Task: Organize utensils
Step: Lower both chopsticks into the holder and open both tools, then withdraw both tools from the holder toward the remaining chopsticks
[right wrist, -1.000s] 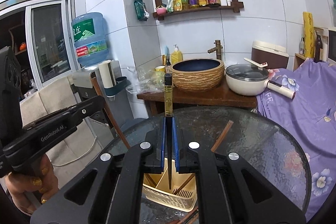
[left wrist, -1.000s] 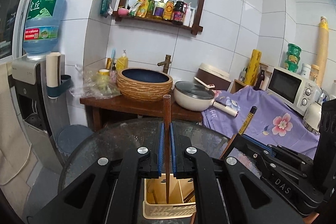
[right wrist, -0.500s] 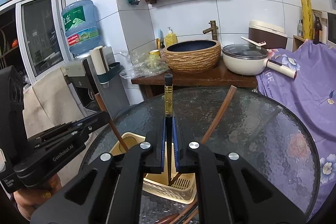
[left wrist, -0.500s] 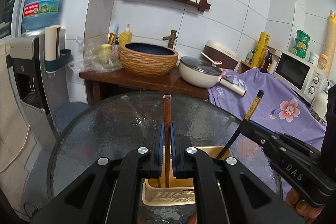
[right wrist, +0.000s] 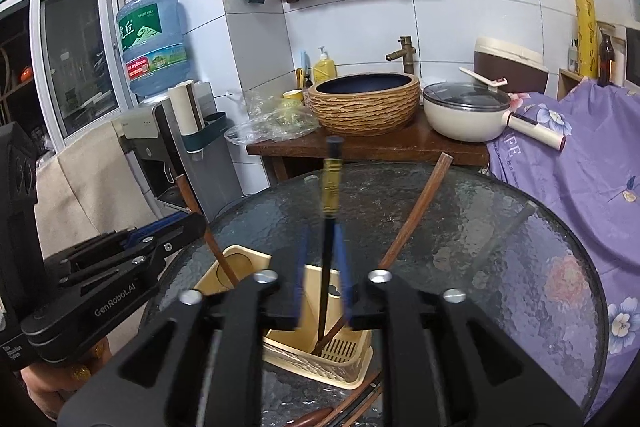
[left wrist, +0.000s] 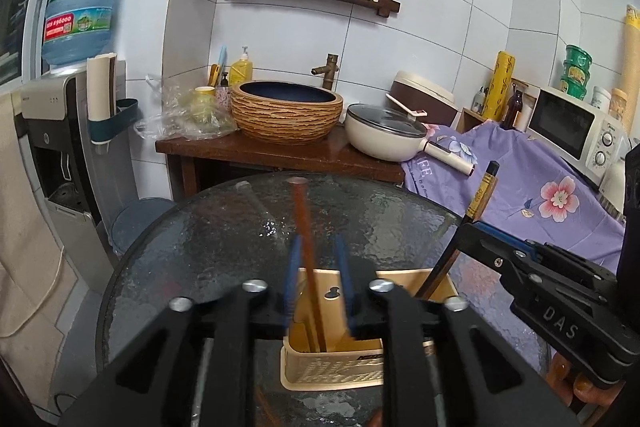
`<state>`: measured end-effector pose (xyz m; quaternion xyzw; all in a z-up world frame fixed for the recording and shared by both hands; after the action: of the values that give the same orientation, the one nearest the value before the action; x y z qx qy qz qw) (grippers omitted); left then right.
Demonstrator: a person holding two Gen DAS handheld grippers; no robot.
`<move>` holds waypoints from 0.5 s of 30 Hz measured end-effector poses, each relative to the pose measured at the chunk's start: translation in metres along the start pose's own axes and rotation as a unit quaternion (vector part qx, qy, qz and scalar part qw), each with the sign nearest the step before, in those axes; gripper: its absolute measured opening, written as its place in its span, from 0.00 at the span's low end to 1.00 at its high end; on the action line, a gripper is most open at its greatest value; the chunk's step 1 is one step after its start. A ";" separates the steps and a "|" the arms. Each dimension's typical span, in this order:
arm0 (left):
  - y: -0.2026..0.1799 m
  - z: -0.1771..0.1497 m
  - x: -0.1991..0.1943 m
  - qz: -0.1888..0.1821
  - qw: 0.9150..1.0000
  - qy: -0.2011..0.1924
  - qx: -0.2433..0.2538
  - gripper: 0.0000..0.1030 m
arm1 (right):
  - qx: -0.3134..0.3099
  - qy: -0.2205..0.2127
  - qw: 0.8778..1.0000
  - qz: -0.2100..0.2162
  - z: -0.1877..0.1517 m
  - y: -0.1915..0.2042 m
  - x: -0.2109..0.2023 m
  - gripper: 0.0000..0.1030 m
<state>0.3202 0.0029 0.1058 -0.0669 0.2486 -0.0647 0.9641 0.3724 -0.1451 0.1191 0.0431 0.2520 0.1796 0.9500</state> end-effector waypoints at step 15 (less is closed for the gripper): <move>0.016 -0.029 -0.037 -0.002 1.000 -0.025 -0.015 0.80 | -0.022 -0.051 0.998 -0.031 -0.029 -0.003 -0.045 0.60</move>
<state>0.2758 0.0218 0.0956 -0.0834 0.2251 -0.0609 0.9688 0.3227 -0.1645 0.1140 0.0235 0.2008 0.1531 0.9673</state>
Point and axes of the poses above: each gripper's, at about its wrist camera, not at the fingertips, and x roughly the way its jaws point, y to its left, z to its top, the point moved 2 cm from there along x, roughly the way its jaws point
